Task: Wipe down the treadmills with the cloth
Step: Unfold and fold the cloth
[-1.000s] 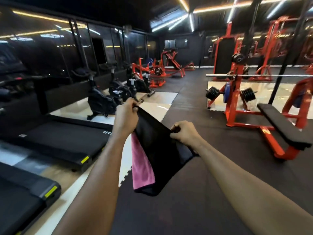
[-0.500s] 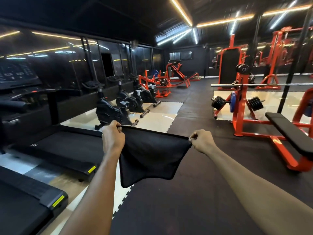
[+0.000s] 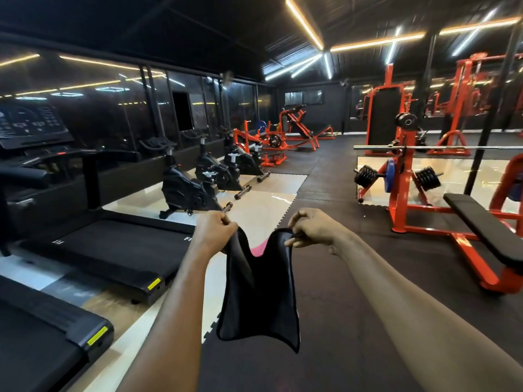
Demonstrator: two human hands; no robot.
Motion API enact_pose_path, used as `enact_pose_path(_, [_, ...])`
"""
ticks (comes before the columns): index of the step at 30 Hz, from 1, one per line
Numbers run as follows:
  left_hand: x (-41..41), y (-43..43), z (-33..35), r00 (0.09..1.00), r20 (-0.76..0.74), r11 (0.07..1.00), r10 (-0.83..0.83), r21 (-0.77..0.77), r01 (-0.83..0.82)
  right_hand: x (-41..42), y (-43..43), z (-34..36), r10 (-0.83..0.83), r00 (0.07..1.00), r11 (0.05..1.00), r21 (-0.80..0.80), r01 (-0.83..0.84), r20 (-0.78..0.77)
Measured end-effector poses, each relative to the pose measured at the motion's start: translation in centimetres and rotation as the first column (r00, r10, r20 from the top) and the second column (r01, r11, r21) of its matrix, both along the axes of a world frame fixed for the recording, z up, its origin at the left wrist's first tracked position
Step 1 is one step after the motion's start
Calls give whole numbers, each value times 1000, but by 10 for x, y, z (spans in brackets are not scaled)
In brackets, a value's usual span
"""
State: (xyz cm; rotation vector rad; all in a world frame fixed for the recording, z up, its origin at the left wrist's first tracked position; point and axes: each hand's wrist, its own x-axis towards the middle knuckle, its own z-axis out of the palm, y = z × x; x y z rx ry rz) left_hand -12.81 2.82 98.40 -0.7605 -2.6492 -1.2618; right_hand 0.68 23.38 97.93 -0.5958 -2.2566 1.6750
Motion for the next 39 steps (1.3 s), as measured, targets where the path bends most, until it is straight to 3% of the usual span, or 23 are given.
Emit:
enact_pose_path(6, [25, 13, -7, 944, 232, 972, -233, 66, 224, -6, -22, -13, 109, 994, 979, 170, -108, 9])
enact_pose_path(12, [34, 15, -15, 891, 305, 942, -335, 90, 324, -3, -26, -30, 248, 967, 968, 45, -245, -63])
enact_pose_path(24, [48, 14, -1, 752, 489, 883, -442, 88, 461, 0, -27, -54, 97, 963, 985, 164, -57, -251])
enact_pose_path(28, [37, 17, -4, 802, 397, 846, -446, -104, 522, -2, -23, -61, 53, 974, 936, 351, 28, -219])
enact_pose_path(32, [31, 20, -8, 794, 390, 790, -466, -220, 572, 1, -14, -65, 203, 965, 909, 399, -123, -165])
enact_pose_path(36, [24, 16, -14, 821, 280, 751, -497, -335, 569, 13, 4, -69, 264, 947, 784, 531, -322, 184])
enact_pose_path(39, [17, 10, -18, 862, 172, 785, -477, -358, 506, 22, 15, -74, 248, 935, 760, 548, -350, 254])
